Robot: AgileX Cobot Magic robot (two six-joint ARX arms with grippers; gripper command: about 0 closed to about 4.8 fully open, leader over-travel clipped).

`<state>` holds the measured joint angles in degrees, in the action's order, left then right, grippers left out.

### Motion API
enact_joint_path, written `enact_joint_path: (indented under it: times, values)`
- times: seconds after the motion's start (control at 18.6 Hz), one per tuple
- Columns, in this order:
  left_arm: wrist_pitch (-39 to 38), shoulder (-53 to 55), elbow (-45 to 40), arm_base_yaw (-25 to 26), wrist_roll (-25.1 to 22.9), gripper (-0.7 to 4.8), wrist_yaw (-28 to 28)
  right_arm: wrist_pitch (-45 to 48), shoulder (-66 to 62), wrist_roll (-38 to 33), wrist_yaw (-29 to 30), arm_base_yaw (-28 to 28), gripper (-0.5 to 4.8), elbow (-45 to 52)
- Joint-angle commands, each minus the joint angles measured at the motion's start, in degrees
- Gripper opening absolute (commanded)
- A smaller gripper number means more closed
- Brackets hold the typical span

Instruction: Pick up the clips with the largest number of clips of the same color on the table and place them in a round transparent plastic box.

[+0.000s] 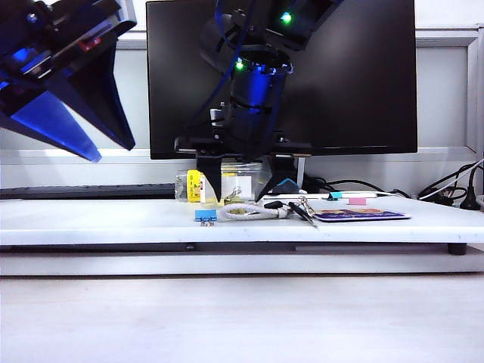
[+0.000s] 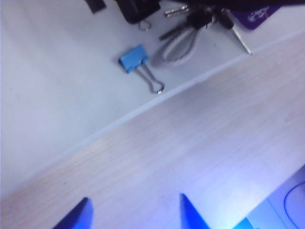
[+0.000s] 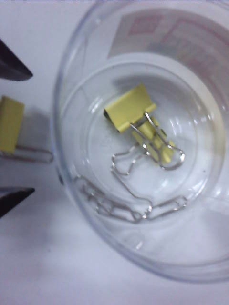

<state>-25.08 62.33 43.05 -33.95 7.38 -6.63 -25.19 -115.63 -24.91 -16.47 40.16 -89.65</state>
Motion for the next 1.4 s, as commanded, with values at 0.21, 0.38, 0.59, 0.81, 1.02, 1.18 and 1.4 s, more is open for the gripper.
enact_joint_path:
  times: [0.21,0.38,0.59,0.81,1.02,1.18,1.4]
  values:
    - [-0.7,-0.1,0.1,-0.1,0.1,2.47,0.0,-1.6,-0.3,-5.2,0.1,0.2,2.83,-0.2]
    - [-1.5,-0.1,0.1,-0.1,0.1,2.47,0.0,-1.4,-1.4,-5.6,1.4,0.3,2.7,-0.2]
    - [-1.9,-0.2,0.1,-0.1,0.1,2.47,0.0,-1.9,-2.8,-5.6,2.6,0.3,1.97,-0.2]
    - [-1.9,-0.2,0.1,-0.1,0.1,2.47,0.0,-1.6,-2.8,-5.6,2.5,1.0,1.59,-0.2]
    - [-2.0,-0.2,0.1,-0.1,0.1,2.47,0.0,-1.7,-2.8,-5.5,2.5,1.5,1.58,-0.2]
    - [-2.0,-0.2,0.1,-0.1,0.1,2.47,0.0,-2.2,-2.8,-5.1,2.7,1.7,2.43,-0.2]
    - [-2.4,-0.2,0.1,-0.1,0.1,2.47,0.0,-3.5,-2.8,-5.1,2.5,2.3,2.43,-0.2]
